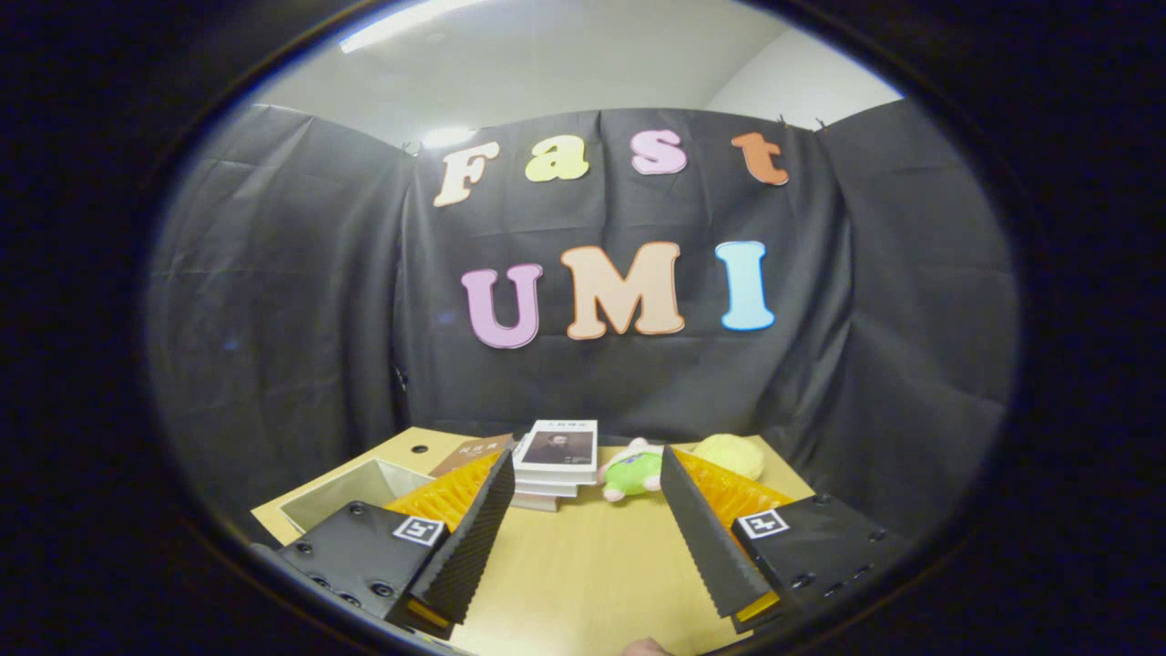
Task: Open the storage box then place both shoes into the box .Put the left shoe in first, then the right shoe, with the right side of both shoes facing outward in a uniform manner.
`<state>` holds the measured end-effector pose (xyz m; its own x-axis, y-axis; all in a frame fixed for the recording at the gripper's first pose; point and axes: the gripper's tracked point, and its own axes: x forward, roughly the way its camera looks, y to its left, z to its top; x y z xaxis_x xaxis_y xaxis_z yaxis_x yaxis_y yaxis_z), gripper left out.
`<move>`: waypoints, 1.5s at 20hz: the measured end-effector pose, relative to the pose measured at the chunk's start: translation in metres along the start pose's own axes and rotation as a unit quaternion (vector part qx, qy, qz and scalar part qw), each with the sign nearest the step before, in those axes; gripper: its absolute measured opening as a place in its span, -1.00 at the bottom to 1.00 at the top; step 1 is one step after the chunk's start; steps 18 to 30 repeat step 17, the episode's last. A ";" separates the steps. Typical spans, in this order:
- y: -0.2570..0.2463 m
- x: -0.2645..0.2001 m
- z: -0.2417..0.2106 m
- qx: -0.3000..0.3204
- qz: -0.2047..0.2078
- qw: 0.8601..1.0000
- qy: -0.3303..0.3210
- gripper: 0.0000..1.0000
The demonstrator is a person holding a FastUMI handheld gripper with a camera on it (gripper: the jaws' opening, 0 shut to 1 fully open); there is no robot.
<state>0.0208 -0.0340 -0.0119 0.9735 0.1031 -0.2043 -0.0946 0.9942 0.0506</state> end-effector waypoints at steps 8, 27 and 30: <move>-0.025 -0.003 0.015 -0.015 -0.035 0.998 -0.046 1.00; -0.032 -0.005 0.020 0.001 -0.043 0.998 -0.053 1.00; -0.032 -0.005 0.020 0.001 -0.043 0.998 -0.053 1.00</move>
